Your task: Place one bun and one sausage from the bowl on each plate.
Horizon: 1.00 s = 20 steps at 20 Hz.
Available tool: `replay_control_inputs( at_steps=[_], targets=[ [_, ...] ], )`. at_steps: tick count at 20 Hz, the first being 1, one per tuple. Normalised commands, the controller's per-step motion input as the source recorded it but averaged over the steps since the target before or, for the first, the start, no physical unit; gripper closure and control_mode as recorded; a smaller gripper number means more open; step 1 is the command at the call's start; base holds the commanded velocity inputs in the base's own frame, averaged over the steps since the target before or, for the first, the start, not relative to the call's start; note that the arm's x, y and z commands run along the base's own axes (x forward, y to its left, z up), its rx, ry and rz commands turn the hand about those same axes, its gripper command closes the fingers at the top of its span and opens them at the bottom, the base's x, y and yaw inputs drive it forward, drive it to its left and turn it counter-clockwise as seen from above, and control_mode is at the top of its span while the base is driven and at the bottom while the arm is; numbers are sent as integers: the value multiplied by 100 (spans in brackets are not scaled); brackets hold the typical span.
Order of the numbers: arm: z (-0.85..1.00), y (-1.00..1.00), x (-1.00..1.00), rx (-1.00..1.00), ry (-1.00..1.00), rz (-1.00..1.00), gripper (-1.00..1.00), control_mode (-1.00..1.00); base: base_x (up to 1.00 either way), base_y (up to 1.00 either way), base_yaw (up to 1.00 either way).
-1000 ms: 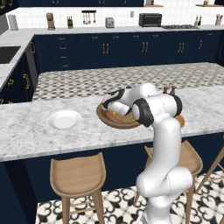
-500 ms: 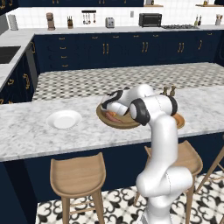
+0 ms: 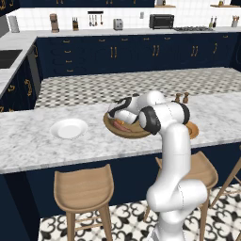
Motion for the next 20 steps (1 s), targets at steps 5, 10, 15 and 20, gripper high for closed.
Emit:
replay_control_inputs(
  at_steps=[5, 10, 15, 20],
  targets=[
    [6, 0, -1, 0, -1, 0, 100, -100, 0, 0, 0],
    [73, -36, -37, 0, -2, -5, 100, -100, 0, 0, 0],
    [83, -50, -57, -3, 0, -14, 100, -100, 0, 0, 0],
    [76, -17, -80, -11, 0, -18, 100, -100, 0, 0, 0]
  ],
)
